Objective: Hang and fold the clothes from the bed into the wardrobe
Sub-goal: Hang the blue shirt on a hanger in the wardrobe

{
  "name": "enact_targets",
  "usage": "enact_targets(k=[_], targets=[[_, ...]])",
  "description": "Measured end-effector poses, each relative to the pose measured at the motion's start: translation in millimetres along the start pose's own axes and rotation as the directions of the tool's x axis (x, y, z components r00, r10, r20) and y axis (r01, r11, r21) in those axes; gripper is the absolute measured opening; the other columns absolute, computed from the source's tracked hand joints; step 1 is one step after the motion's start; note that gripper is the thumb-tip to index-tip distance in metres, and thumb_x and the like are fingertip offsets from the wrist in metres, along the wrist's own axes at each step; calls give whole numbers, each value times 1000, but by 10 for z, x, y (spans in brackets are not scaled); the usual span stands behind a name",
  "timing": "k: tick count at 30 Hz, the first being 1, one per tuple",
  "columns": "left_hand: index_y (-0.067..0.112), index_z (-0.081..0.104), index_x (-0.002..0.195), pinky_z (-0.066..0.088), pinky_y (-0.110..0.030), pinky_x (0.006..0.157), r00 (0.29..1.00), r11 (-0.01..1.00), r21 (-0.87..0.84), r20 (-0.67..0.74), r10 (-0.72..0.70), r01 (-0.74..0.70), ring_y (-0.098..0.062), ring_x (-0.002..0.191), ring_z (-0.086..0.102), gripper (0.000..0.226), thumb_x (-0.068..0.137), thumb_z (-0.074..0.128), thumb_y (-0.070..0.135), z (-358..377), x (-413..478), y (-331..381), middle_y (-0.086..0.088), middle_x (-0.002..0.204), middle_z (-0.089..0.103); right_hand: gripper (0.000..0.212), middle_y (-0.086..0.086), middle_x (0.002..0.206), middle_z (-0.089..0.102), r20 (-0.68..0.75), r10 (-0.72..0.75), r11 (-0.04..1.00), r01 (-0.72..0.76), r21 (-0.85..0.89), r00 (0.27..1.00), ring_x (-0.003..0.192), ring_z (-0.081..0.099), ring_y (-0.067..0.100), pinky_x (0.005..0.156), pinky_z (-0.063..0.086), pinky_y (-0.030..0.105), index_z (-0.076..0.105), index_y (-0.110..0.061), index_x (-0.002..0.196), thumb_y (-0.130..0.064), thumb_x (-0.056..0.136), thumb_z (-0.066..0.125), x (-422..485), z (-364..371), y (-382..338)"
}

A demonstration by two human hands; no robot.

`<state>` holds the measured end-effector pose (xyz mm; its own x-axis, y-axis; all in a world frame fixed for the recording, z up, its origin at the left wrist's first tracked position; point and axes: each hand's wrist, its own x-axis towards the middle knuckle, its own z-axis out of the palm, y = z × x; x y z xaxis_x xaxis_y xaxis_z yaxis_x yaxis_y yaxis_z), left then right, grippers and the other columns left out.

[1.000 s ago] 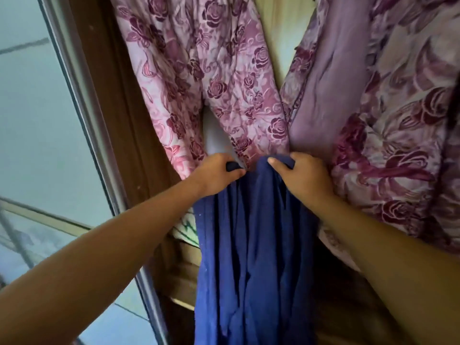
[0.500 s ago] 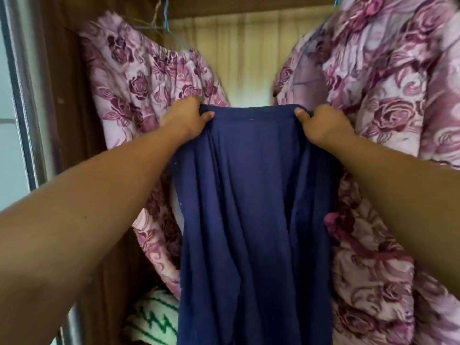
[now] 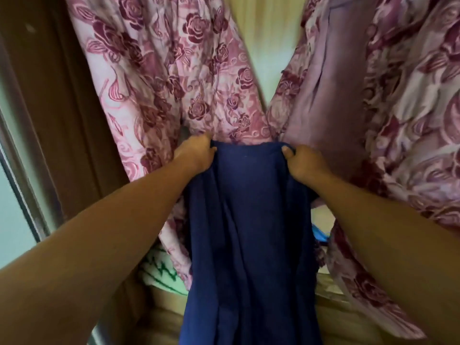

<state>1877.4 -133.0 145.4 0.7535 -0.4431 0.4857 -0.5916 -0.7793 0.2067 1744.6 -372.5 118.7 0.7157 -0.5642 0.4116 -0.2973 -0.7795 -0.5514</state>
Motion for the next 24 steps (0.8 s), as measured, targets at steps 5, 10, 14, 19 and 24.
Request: enact_targets(k=[5, 10, 14, 19, 24], targets=[[4, 51, 128, 49, -46, 91, 979, 994, 106, 206, 1, -23, -40, 114, 57, 32, 103, 48, 23, 761, -462, -177, -22, 127, 58, 53, 24, 139, 56, 193, -55, 998, 56, -1, 980, 124, 54, 41, 106, 43, 42, 53, -7, 140, -45, 105, 43, -514, 927, 448], [13, 49, 136, 49, -41, 88, 955, 943, 309, 295, 28, -123, -33, 109, 61, 34, 103, 45, 23, 1309, -822, -365, -12, 122, 63, 63, 22, 146, 51, 484, -24, 999, 44, -30, 875, 127, 52, 37, 105, 44, 43, 45, -5, 145, -52, 106, 30, -880, 1553, 771], [26, 30, 155, 44, -41, 94, 954, 877, 429, 286, 94, -215, -34, 104, 62, 53, 103, 41, 23, 1524, -935, -570, -7, 127, 61, 67, 24, 150, 45, 578, 32, 998, 0, -56, 815, 129, 51, 40, 102, 45, 42, 35, -1, 150, -51, 107, 25, -952, 1737, 855], [26, 47, 141, 46, -42, 94, 948, 832, 532, 318, -23, -159, -29, 108, 63, 38, 104, 40, 24, 1562, -880, -942, -6, 119, 65, 62, 22, 148, 48, 581, 31, 999, -7, -44, 813, 126, 52, 37, 98, 44, 38, 43, -2, 143, -50, 107, 28, -898, 1874, 846], [22, 53, 131, 43, -40, 96, 945, 852, 504, 324, -34, -142, -30, 111, 61, 33, 101, 47, 34, 1611, -836, -1024, -7, 121, 64, 58, 20, 152, 44, 596, 41, 994, 26, -103, 802, 133, 48, 37, 105, 41, 39, 40, -4, 148, -45, 108, 32, -833, 1899, 801]])
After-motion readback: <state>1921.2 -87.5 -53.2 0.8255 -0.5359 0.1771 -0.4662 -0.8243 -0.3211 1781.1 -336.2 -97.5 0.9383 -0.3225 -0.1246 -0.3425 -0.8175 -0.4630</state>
